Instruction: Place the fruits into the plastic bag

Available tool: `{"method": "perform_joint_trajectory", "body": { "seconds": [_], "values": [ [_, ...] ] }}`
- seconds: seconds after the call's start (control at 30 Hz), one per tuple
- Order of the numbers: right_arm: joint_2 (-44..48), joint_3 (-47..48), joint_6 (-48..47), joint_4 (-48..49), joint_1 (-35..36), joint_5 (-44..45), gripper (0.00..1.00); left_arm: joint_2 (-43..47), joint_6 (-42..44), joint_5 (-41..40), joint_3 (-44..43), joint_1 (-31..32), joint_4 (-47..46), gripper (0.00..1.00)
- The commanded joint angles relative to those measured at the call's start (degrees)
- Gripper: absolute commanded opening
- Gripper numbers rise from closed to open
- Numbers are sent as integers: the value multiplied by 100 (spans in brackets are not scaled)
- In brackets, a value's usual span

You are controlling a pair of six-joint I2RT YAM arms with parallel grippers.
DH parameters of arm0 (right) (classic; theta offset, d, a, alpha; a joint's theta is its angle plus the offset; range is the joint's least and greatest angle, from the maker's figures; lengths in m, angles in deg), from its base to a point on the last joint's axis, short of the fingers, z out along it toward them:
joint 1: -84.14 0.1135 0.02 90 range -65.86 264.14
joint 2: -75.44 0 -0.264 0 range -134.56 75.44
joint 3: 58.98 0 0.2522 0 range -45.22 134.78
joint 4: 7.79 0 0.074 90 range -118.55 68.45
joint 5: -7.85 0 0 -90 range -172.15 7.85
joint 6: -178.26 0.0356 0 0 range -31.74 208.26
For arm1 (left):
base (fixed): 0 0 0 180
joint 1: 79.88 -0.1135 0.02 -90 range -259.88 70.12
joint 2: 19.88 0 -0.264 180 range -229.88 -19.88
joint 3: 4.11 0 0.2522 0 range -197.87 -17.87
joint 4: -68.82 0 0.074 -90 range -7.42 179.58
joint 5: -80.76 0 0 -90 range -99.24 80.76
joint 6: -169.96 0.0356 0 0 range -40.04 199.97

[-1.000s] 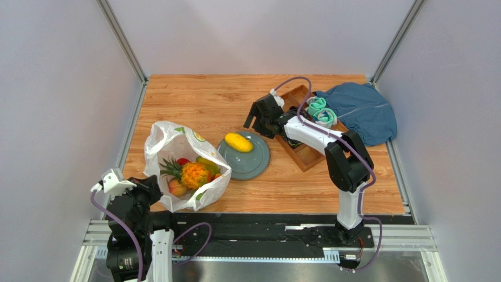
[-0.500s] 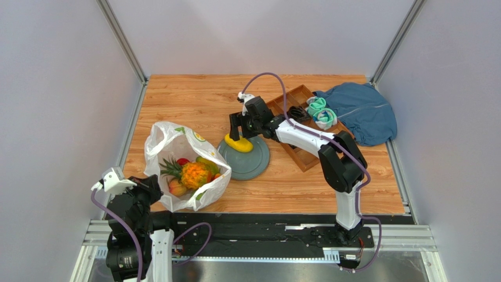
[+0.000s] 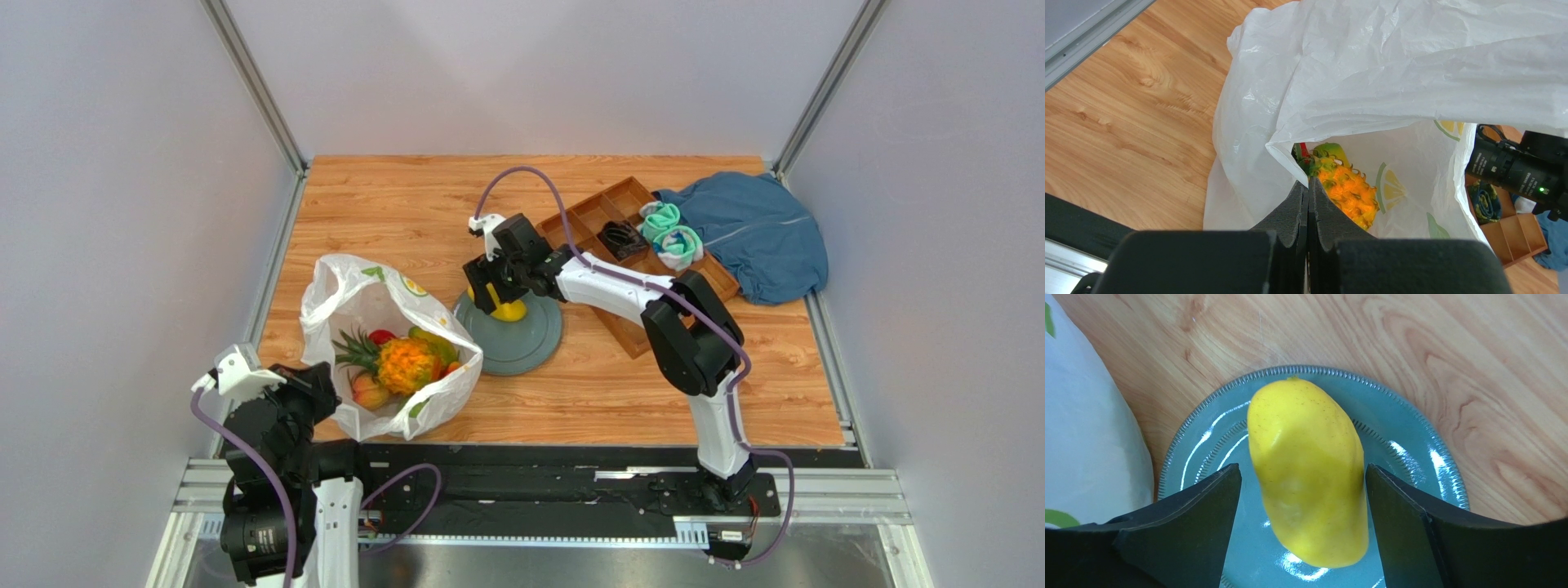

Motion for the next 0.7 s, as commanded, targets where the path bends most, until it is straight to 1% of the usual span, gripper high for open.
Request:
{"method": "perform_joint_trajectory", "body": {
  "seconds": [0.0, 0.1, 0.2, 0.27, 0.3, 0.43, 0.5, 0.57, 0.67],
  "values": [
    [-75, 193, -257, -59, 40, 160, 78, -122, 71, 60, -3, 11, -174, 0],
    [-109, 202, -248, -76, 40, 169, 71, -122, 62, 60, -3, 11, -174, 0],
    [-171, 228, -222, -146, 40, 151, 67, -131, 80, 51, -11, 11, -183, 0],
    [-171, 184, -231, -164, 40, 160, 58, -131, 80, 51, -3, 20, -183, 0],
    [-154, 167, -231, -181, 40, 177, 51, -122, 80, 51, -3, 11, -183, 0],
    [101, 44, -248, -190, 31, 335, 35, -122, 71, 60, -11, 20, -183, 0],
    [363, 96, -249, -208, 14, 362, 31, -105, 71, 60, -3, 11, -183, 0],
    [566, 175, -178, -225, -4, 371, 29, -113, 80, 60, -11, 11, -183, 0],
    [1119, 368, 23, -252, -4, 248, 27, -96, 80, 51, -11, 11, -192, 0]
  ]
}}
